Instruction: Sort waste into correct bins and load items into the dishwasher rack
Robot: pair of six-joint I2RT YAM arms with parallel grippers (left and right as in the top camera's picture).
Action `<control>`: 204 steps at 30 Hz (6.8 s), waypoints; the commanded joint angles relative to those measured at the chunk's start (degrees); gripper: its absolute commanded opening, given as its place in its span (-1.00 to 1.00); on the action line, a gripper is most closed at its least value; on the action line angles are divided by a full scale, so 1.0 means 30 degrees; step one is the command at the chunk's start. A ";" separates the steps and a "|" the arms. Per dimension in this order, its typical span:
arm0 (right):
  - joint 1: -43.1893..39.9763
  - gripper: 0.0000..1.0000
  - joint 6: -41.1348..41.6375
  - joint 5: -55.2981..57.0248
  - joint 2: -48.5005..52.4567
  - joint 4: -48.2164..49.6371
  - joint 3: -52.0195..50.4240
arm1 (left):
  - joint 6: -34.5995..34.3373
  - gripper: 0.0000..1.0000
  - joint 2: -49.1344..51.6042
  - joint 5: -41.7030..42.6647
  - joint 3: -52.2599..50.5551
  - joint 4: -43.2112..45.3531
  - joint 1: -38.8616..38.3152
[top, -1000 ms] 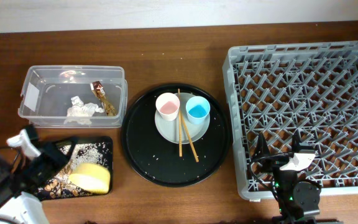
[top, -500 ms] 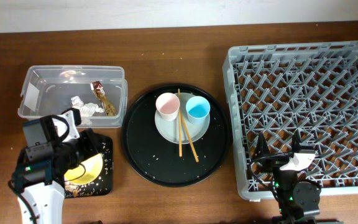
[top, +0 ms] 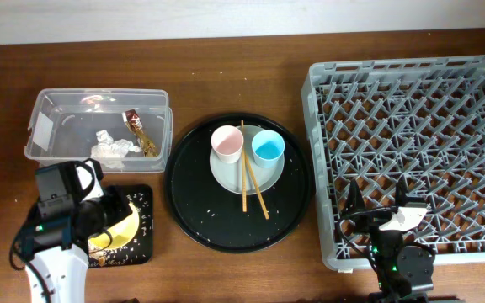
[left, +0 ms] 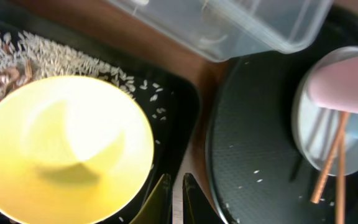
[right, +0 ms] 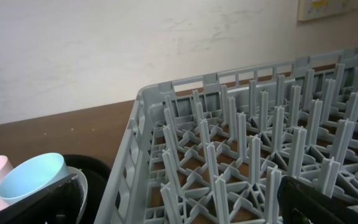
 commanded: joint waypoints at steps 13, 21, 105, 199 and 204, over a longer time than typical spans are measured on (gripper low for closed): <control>-0.0102 0.97 -0.0051 0.0087 -0.0109 -0.0080 -0.0138 | -0.1530 -0.68 0.3271 -0.4357 -0.1137 0.2616 0.0029; -0.0102 0.97 -0.0051 0.0087 -0.0109 -0.0080 -0.0138 | -0.1953 -0.69 0.3264 -0.2980 -0.1151 0.2397 -0.0146; -0.0102 0.97 -0.0051 0.0087 -0.0109 -0.0080 -0.0138 | -0.2659 -0.99 0.4218 -0.4371 0.2943 -0.0532 -0.1967; -0.0102 0.97 -0.0051 0.0087 -0.0109 -0.0080 -0.0138 | -0.2645 0.01 0.6069 -0.8524 1.6976 -0.6994 -1.3340; -0.0102 0.97 -0.0051 0.0087 -0.0109 -0.0080 -0.0138 | -0.2652 0.02 0.6382 -0.8517 1.6976 -0.6353 -1.3340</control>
